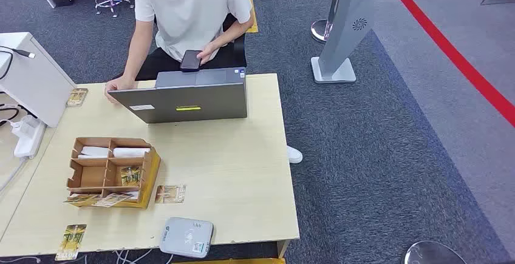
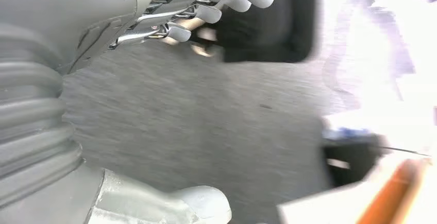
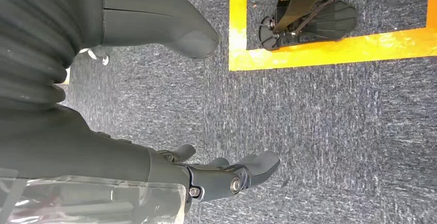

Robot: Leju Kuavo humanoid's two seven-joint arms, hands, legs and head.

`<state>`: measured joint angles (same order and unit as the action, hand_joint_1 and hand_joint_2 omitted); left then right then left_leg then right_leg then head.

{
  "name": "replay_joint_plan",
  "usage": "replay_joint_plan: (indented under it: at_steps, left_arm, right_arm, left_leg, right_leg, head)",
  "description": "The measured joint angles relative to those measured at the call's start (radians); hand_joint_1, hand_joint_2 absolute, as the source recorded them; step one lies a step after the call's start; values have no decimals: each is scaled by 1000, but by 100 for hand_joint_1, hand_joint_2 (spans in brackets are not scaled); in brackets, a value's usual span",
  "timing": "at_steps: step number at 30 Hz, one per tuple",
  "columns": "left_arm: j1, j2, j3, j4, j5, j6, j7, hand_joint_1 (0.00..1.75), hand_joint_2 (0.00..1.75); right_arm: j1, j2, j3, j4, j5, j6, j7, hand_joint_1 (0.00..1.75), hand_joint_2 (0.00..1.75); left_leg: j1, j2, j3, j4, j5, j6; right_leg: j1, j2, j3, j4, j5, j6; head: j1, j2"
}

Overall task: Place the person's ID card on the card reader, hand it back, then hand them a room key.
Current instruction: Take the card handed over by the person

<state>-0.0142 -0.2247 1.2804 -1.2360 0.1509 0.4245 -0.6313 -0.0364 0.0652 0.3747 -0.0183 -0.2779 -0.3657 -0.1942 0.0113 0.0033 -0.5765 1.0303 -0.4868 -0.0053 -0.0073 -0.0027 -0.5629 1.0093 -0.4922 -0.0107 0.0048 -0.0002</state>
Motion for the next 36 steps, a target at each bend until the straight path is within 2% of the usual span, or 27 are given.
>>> replay_joint_plan:
  at_steps: [8, 12, 23, 36]
  left_arm:
    - [-57, 54, 24, -203, -7, -122, -22, 0, 175]
    - [-59, 60, -14, -315, -49, -133, -26, 0, 175]
    - [-56, 103, -260, -496, -279, -31, -11, 0, 175]
    - [-98, 188, -550, -520, -592, -39, 107, 0, 175]
  right_arm:
    - [-7, -20, 103, -1, -29, 10, 16, 0, 175]
    - [-9, -26, 146, -2, -41, 13, 29, 0, 175]
    - [-12, -35, 239, -10, -63, 24, 68, 0, 175]
    - [-14, -44, 307, -14, -85, 37, 102, 0, 175]
  left_leg:
    - [0, 0, 0, 0, 0, 0]
    - [0, 1, 1, 0, 0, 0]
    - [0, 1, 1, 0, 0, 0]
    - [0, 3, 2, 1, 0, 0]
  right_leg:
    - [0, 0, 0, 0, 0, 0]
    - [0, 1, 0, 0, 0, 0]
    - [0, 1, 0, 0, 0, 0]
    - [0, 3, -1, 0, 1, 0]
  head:
    - [0, 0]
    - [0, 0]
    - [0, 0]
    - [0, 0]
